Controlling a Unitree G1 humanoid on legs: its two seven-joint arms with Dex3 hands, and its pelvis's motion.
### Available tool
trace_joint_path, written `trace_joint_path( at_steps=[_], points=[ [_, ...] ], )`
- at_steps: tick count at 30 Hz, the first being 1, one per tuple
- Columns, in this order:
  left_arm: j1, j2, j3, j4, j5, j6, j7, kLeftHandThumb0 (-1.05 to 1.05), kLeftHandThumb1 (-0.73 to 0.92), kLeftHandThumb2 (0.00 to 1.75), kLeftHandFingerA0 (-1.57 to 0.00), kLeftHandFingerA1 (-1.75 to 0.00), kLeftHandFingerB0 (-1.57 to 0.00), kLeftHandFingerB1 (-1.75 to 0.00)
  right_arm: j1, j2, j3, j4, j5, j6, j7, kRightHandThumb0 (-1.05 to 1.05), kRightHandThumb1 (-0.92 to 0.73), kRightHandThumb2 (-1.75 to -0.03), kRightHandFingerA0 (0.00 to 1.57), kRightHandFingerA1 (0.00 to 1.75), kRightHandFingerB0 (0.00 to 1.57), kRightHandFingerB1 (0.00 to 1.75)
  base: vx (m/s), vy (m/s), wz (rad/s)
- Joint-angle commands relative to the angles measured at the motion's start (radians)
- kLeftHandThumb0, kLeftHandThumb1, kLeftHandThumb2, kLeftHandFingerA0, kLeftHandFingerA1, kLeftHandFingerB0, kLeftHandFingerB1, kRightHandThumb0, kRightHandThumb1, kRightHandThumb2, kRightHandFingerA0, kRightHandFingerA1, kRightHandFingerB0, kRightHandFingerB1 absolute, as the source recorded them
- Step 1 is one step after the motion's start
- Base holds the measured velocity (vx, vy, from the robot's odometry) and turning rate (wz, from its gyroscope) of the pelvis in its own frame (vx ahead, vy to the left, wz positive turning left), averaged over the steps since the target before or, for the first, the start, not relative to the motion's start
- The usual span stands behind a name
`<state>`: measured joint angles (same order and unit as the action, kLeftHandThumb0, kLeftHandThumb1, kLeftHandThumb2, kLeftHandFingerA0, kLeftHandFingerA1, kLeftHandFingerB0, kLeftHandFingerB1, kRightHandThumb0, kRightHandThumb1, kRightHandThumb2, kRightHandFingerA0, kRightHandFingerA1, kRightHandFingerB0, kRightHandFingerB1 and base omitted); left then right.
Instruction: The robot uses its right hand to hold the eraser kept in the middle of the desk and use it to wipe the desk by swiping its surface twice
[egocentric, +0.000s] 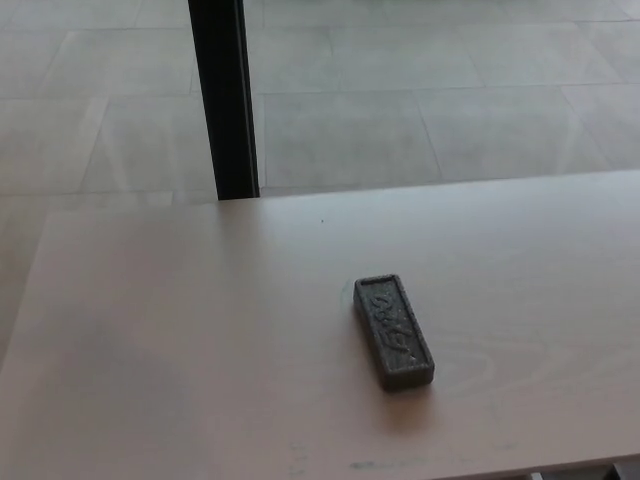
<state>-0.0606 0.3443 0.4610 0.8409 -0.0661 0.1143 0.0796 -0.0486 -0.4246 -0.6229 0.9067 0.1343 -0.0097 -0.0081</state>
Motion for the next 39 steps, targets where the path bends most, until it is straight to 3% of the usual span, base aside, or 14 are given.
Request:
trace_joint_path(
  at_steps=[1,6,9,14,15,16,19,21,23,24,29,30,31,39],
  points=[
    [-0.018,0.028,0.080,-0.013,-0.069,0.013,0.072,-0.52,0.86,0.64,-0.57,-0.94,-0.43,-0.69,-0.202,-0.157,-0.180,-0.022,0.176,0.016,-0.108,-0.30,-0.78,-0.63,0.86,0.72,0.46,0.43,0.00,0.000,0.00],
    [-0.024,0.028,0.093,-0.019,-0.074,0.022,0.066,-0.52,0.86,0.64,-0.59,-0.98,-0.45,-0.73,-0.413,-0.259,-0.151,-0.052,0.123,0.040,-0.148,-0.29,-0.79,-0.64,0.89,0.63,0.51,0.43,0.00,0.000,0.00],
    [-0.028,0.023,0.113,-0.017,-0.099,0.035,0.052,-0.52,0.86,0.65,-0.55,-0.91,-0.43,-0.66,-0.547,-0.287,-0.090,-0.109,0.096,0.029,-0.112,-0.28,-0.63,-0.84,1.03,0.79,0.85,0.54,0.00,0.000,0.00],
    [-0.026,0.027,0.093,-0.012,-0.071,0.021,0.062,-0.52,0.87,0.66,-0.58,-0.94,-0.44,-0.69,-0.733,-0.207,0.022,-0.280,0.080,0.109,-0.120,-0.19,-0.71,-0.85,0.96,1.73,0.90,0.95,0.00,0.000,0.00],
    [-0.026,0.027,0.093,-0.012,-0.071,0.022,0.061,-0.52,0.87,0.66,-0.58,-0.94,-0.44,-0.69,-0.735,-0.205,0.025,-0.284,0.080,0.109,-0.119,-0.19,-0.71,-0.85,0.96,1.73,0.90,0.95,0.00,0.000,0.00],
    [-0.029,0.029,0.089,0.004,-0.065,0.008,0.060,-0.52,0.87,0.65,-0.60,-0.97,-0.44,-0.70,-0.795,-0.142,0.097,-0.332,0.066,0.102,-0.096,-0.09,-0.66,-0.97,0.96,1.75,0.83,1.32,0.00,0.000,0.00],
    [-0.035,0.023,0.089,0.001,-0.067,0.017,0.069,-0.52,0.88,0.65,-0.58,-0.95,-0.44,-0.69,-0.810,-0.103,0.165,-0.376,0.053,0.077,-0.055,-0.11,-0.56,-1.07,0.93,1.75,0.80,1.39,0.00,0.000,0.00],
    [-0.033,0.021,0.091,-0.009,-0.072,0.015,0.065,-0.51,0.88,0.64,-0.57,-0.95,-0.44,-0.70,-0.811,-0.012,0.256,-0.484,0.076,0.087,-0.001,-0.22,-0.49,-1.19,1.25,1.41,0.94,1.20,0.00,0.000,0.00],
    [-0.035,0.020,0.090,-0.009,-0.072,0.014,0.065,-0.51,0.88,0.64,-0.57,-0.95,-0.44,-0.70,-0.804,-0.009,0.265,-0.503,0.080,0.096,-0.003,-0.22,-0.49,-1.19,1.25,1.41,0.94,1.20,0.00,0.000,0.00],
    [-0.044,0.023,0.091,0.006,-0.072,0.018,0.074,-0.52,0.87,0.64,-0.57,-0.94,-0.43,-0.67,-0.795,0.033,0.307,-0.555,0.082,0.107,0.003,-0.17,-0.43,-1.29,1.03,1.75,0.87,1.48,0.00,0.000,0.00],
    [-0.053,0.021,0.099,0.005,-0.089,0.030,0.064,-0.50,0.87,0.65,-0.57,-0.97,-0.43,-0.67,-0.746,0.141,0.452,-0.661,0.037,0.135,0.006,-0.13,-0.39,-1.34,1.01,1.71,0.88,1.43,0.00,-0.005,0.01],
    [-0.051,0.026,0.087,0.012,-0.076,0.018,0.066,-0.50,0.89,0.65,-0.57,-0.95,-0.42,-0.66,-0.736,0.175,0.509,-0.623,-0.006,0.093,0.006,-0.16,-0.45,-1.23,1.24,1.36,0.99,1.17,0.00,0.000,0.00],
    [-0.044,0.027,0.081,-0.001,-0.078,0.028,0.050,-0.51,0.90,0.65,-0.53,-0.92,-0.39,-0.65,-0.733,0.185,0.539,-0.598,-0.030,0.071,0.008,-0.16,-0.35,-1.38,0.98,1.62,0.91,1.35,0.00,0.000,0.00],
    [-0.038,0.027,0.084,-0.009,-0.097,0.036,0.054,-0.50,0.89,0.64,-0.53,-0.92,-0.43,-0.67,-0.719,0.259,0.677,-0.464,-0.113,-0.015,0.004,-0.13,-0.45,-1.27,1.00,1.68,0.90,1.46,0.00,0.000,0.00]
  ],
)
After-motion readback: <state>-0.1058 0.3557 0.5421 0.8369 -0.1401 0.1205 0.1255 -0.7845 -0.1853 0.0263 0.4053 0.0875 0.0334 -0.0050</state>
